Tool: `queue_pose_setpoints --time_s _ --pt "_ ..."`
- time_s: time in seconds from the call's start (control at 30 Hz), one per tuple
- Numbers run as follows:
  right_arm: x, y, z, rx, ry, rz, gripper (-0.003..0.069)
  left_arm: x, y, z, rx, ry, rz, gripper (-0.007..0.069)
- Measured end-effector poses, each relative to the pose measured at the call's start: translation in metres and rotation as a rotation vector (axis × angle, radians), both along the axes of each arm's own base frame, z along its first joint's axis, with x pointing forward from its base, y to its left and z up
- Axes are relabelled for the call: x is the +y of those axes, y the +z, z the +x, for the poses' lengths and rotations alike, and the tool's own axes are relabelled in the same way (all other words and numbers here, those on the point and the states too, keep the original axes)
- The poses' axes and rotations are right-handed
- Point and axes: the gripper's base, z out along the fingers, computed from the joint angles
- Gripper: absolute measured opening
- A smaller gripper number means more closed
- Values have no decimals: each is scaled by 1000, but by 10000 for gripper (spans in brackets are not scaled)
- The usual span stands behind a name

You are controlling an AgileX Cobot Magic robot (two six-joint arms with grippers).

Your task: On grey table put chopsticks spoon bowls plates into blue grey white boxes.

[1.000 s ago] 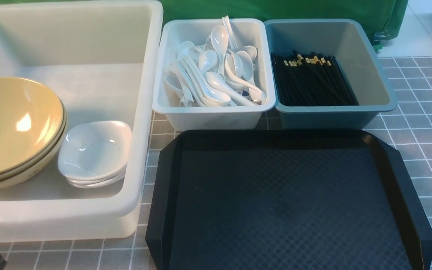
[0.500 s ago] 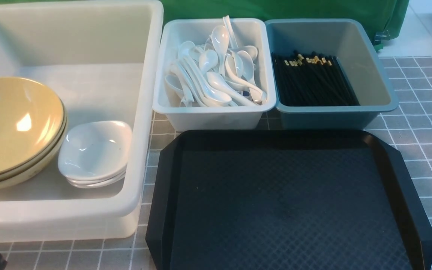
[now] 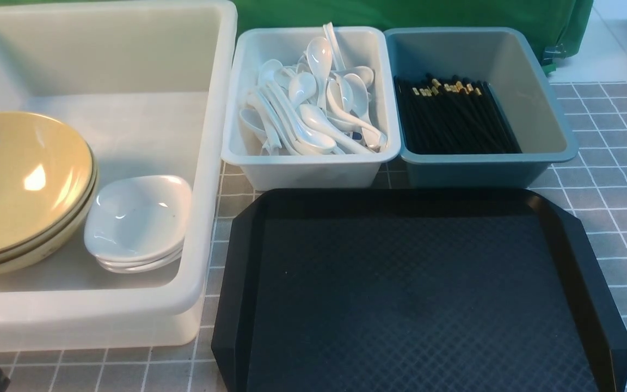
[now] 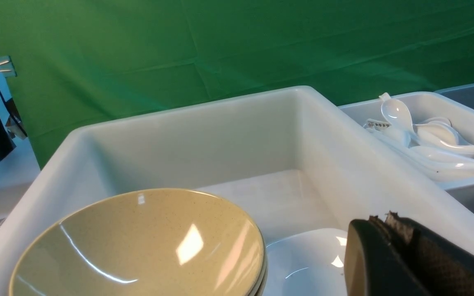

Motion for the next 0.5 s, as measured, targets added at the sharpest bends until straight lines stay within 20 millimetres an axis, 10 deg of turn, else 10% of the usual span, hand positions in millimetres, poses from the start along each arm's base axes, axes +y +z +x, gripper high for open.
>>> queue_pose_setpoints --time_s 0.5 --pt "0 0 0 1 -1 1 50 -1 -25 -11 -46 -42 24 -10"
